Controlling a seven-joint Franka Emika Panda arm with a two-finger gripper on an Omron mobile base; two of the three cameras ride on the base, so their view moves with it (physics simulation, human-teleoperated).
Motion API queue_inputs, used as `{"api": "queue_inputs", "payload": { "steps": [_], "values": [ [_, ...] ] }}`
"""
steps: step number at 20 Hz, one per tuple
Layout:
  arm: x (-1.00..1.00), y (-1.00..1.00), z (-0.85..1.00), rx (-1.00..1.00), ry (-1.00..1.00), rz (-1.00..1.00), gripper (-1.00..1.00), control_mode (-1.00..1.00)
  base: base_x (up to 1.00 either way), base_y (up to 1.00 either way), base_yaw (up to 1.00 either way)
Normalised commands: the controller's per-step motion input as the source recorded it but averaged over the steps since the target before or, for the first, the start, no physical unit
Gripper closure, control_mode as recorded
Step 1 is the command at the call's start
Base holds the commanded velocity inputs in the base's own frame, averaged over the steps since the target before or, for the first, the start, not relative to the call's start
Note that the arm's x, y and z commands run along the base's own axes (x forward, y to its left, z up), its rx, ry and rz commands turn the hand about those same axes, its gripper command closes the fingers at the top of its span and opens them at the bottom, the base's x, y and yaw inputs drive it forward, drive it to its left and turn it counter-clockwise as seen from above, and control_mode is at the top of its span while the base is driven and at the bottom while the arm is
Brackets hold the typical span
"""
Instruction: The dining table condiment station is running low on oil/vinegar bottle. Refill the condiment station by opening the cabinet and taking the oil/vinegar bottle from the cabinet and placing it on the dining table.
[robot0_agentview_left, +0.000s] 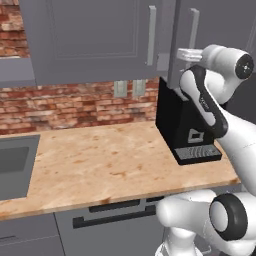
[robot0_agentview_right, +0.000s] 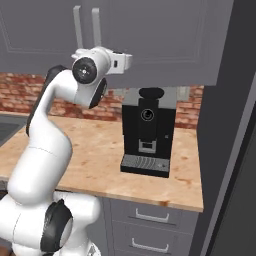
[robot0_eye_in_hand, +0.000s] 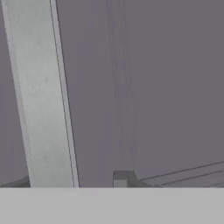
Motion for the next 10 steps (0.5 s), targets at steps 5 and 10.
{"api": "queue_inputs", "payload": {
  "steps": [5,10],
  "values": [
    [-1.0,-1.0,-0.04,0.0,0.12,0.0,1.0,-1.0,0.0,0.0,0.0],
    [-1.0,-0.99,-0.15,0.0,0.05,-0.01,1.0,-1.0,0.0,0.0,0.0]
  ]
}}
